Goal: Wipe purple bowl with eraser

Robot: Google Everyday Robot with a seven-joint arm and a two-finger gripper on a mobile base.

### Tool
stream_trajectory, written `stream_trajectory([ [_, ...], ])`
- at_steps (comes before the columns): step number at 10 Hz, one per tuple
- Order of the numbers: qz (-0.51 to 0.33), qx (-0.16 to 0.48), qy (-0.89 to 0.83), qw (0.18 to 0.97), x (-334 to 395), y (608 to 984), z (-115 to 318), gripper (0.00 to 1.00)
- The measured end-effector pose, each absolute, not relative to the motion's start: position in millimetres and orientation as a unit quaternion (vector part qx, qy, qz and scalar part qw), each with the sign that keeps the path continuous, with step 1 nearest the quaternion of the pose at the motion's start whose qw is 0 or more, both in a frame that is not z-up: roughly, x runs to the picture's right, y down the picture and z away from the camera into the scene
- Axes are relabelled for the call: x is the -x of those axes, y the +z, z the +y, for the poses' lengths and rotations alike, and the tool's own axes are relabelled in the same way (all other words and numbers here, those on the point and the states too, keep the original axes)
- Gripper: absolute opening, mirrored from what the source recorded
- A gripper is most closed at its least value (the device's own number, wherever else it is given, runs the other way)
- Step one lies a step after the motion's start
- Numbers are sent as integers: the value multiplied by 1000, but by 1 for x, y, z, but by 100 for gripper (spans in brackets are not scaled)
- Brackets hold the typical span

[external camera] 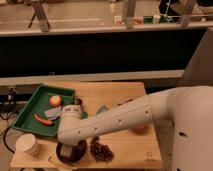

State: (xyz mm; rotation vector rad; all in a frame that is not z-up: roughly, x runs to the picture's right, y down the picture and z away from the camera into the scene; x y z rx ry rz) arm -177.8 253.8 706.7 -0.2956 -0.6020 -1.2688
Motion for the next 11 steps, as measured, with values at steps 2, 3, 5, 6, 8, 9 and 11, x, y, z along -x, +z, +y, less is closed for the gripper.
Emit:
stream_trajectory([
  [2, -268, 150, -566, 765, 162, 707, 253, 0],
  [3, -263, 159, -559, 770, 158, 712, 250, 0],
  [5, -248, 173, -554, 776, 148, 724, 241, 0],
  [6, -240, 175, -556, 776, 146, 730, 239, 0],
  [8, -236, 172, -559, 776, 153, 738, 238, 0],
  [9, -240, 165, -562, 774, 162, 740, 238, 0],
  [11, -265, 142, -562, 770, 184, 729, 245, 0],
])
